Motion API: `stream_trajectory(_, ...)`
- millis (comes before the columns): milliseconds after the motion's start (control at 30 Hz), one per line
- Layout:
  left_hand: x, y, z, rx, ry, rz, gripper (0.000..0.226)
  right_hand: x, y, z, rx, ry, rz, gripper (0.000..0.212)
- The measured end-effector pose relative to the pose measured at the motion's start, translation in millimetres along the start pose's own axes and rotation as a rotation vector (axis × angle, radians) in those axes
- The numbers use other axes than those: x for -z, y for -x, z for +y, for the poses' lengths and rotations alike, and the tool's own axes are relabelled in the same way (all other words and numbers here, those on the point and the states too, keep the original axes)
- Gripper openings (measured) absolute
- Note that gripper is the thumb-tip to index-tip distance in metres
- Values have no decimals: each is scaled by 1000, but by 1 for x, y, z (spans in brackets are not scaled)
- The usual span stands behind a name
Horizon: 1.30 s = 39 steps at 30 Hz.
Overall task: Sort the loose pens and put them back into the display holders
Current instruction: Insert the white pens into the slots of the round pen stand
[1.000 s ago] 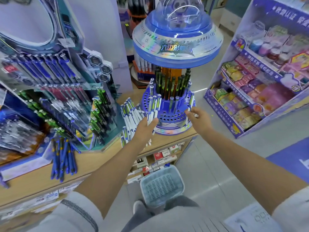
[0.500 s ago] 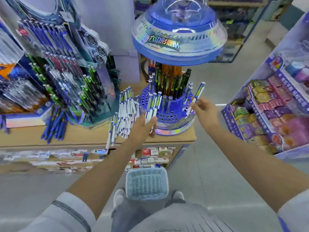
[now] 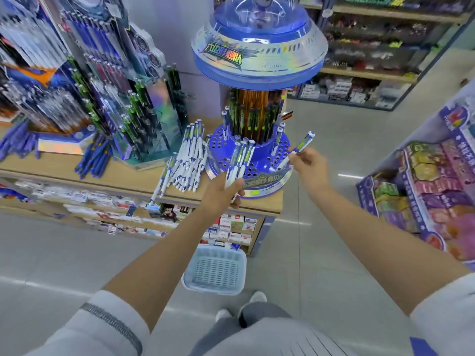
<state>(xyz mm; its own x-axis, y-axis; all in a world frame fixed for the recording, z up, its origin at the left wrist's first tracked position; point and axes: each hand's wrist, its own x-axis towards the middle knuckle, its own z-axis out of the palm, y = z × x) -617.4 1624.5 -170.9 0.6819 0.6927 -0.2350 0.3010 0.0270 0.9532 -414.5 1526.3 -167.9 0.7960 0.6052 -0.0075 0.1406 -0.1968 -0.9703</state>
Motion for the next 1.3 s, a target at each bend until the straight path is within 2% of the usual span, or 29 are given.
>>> stream_trajectory(100, -5, -2, 1, 23, 33, -3, 34, 2, -1, 0, 1, -21, -24, 7)
stream_trajectory(300, -18, -6, 2, 34, 77, 11, 15, 6, -14, 6, 30, -12, -64, 13)
stream_trajectory(500, -38, -15, 8, 63, 79, 118, 24, 7, -53, 6, 88, -8, -197, 20)
stream_trajectory(633, -58, -16, 14, 70, 71, 223, 32, 6, -78, 12, 129, 59, -322, 16)
stream_trajectory(767, -76, -16, 16, 95, 119, 328, 28, 8, -93, 18, 159, 100, -400, 7)
stream_trajectory(933, -81, -21, 18, 111, 137, 316, 33, 15, -97, 21, 255, 184, -446, 10)
stream_trajectory(1033, -79, -24, 23, 96, 126, 292, 25, 13, -95, 19, 298, 208, -458, 7)
stream_trajectory(1167, -73, -27, 21, 85, 138, 251, 16, 10, -94, 20, 303, 279, -422, 10)
stream_trajectory(1300, -66, -27, 18, 80, 152, 220, 17, 7, -89, 36, 245, 369, -477, 15)
